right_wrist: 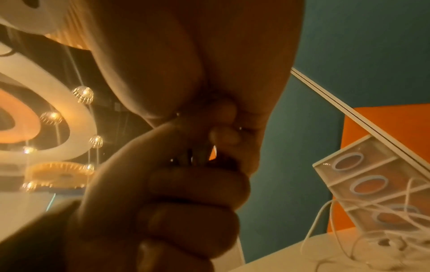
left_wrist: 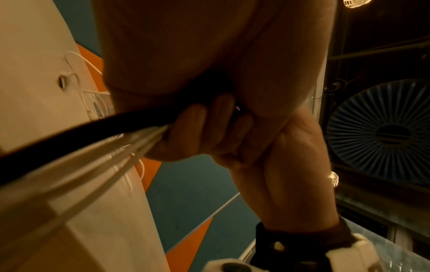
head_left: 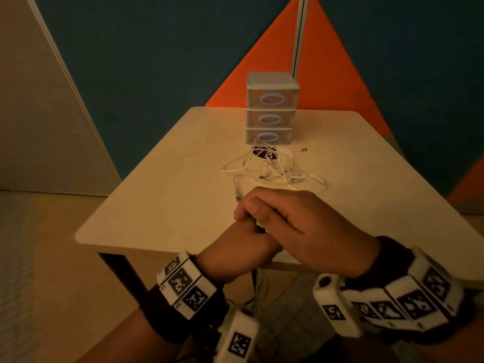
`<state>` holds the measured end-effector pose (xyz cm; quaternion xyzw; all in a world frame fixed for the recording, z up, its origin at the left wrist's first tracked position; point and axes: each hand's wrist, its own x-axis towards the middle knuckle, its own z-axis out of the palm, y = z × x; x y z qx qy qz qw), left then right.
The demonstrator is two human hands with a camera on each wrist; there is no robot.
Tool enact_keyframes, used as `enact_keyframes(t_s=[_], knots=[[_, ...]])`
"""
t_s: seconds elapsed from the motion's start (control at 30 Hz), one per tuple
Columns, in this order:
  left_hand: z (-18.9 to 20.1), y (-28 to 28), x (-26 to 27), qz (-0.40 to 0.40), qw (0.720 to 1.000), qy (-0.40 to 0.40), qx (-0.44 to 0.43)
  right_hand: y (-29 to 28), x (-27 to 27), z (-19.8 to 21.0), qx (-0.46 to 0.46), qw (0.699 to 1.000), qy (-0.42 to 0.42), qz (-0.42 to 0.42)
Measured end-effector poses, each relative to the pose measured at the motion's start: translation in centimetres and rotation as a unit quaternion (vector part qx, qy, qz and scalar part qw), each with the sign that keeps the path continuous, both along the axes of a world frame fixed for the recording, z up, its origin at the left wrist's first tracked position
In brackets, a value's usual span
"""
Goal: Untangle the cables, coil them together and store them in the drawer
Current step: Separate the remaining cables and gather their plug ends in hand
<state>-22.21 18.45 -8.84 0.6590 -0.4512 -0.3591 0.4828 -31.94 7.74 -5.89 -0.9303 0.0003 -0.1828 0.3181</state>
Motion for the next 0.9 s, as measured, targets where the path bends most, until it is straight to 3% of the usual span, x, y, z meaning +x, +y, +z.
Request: enact_keyframes(t_s=[0.1, 0.27, 0.37, 0.53, 0.7, 0.9], knots=[[0.4, -0.3, 0.1, -0.003, 1.000, -0.021, -0.023, 0.0, -0.7, -0.1, -0.060, 0.998, 0.017, -0.016], [0.0, -1.1, -0.4, 0.011, 0.991, -0.135, -0.006, -1.2, -1.2, -0.1, -0.113, 0.992, -0.024, -0.042], [0.3, -1.3, -0.6, 0.018, 0.996, -0.076, -0.038, -1.5, -1.2, -0.1, -0.115, 0.992, -0.030, -0.039], [-0.4, -1.4, -0.2, -0.007, 0.999, -0.046, -0.025, -2.9, -1.4, 0.1, -0.097, 0.995, 0.021, -0.004], [-1.2, -1.7, 2.0, 0.046, 0.998, 0.038, -0.028, -8.8, -1.1, 0.7, -0.085, 0.990, 0.016, -0.113], [0.0, -1.8, 5.2, 0.104, 0.981, 0.137, -0.088, -14.4, 3.3, -0.3, -0.212, 0.927, 0.223, -0.213]])
